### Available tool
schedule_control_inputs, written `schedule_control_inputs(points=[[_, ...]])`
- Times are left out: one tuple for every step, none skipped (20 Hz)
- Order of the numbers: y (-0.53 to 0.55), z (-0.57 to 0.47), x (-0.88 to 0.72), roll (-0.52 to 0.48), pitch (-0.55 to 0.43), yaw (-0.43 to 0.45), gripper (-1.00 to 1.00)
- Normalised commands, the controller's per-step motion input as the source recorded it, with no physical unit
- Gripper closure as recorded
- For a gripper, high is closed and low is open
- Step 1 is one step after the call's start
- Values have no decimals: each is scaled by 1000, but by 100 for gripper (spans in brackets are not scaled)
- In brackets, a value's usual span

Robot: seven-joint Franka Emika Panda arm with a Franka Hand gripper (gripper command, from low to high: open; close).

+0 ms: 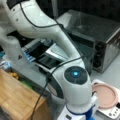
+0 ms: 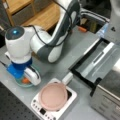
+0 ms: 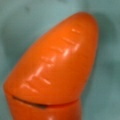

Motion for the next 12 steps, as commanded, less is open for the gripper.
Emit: schedule_control_inputs(points=[[-29, 5, 278, -36, 117, 99, 100], [-25, -7, 284, -34, 114, 98, 100], [-25, -16, 288, -31, 109, 99, 100], [-33, -18, 294, -28, 111, 102, 100], [-37, -15, 297, -28, 111, 101, 100], [-47, -14, 297, -22, 110, 108, 100], [-58, -18, 302, -16, 108, 116, 100], [-72, -23, 307, -14, 105, 122, 100], [-91, -23, 318, -13, 102, 125, 100], [-112, -24, 329, -6, 92, 127, 100], [-126, -21, 334, 2, 85, 130, 100], [-136, -13, 336, 6, 84, 127, 100]])
